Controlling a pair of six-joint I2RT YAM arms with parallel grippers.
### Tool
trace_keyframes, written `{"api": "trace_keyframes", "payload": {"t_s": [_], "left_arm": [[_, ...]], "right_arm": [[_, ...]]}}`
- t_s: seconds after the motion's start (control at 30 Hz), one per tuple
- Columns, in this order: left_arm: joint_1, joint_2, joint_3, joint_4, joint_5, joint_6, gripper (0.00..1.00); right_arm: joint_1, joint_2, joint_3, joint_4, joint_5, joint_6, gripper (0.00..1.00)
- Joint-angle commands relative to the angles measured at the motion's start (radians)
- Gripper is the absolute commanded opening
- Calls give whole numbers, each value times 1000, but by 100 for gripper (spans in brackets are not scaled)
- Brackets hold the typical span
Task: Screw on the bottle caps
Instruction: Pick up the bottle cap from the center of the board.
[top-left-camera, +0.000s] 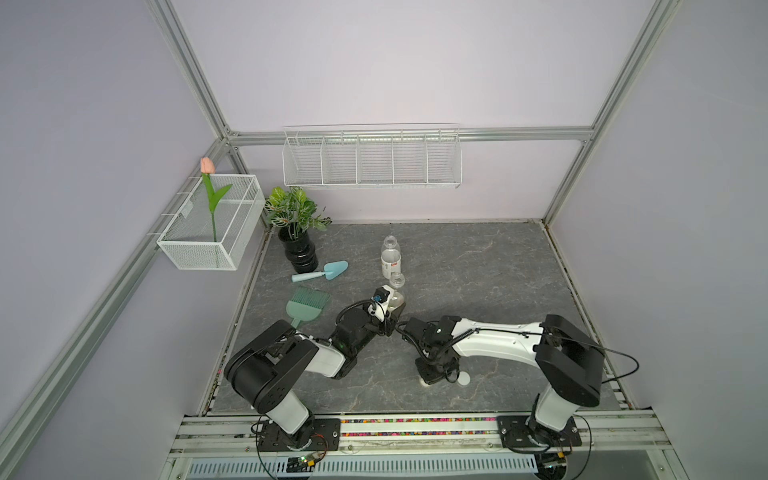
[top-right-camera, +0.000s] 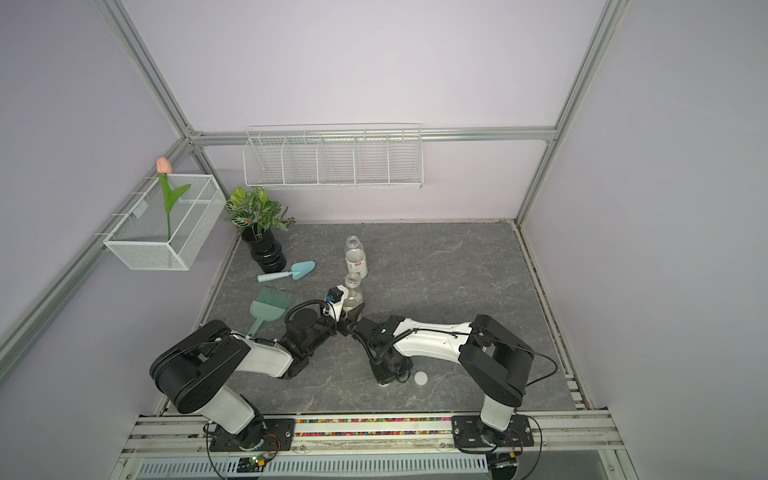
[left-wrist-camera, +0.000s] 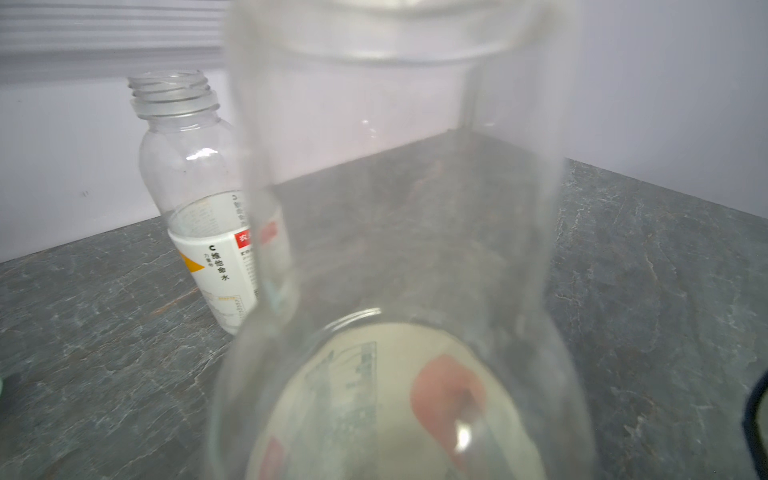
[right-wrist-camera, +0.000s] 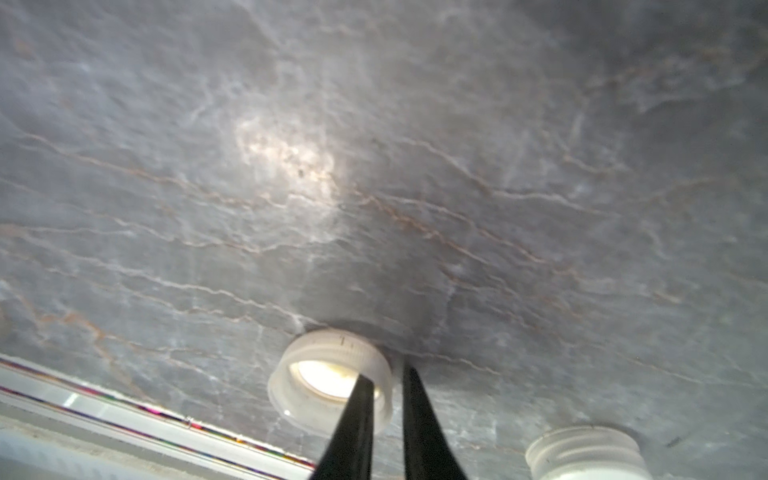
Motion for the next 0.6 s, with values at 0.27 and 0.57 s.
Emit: {"api": "trace_keyframes", "payload": {"t_s": [0.27,0.57], "left_arm": [[-15,170,154,118,180,-110,51],[-105,348,224,287,205,-108,52]], "right_arm": [[-200,-240,-113,-85,85,-3,7],[-547,-522,-211,-88,34,-63,7]]}}
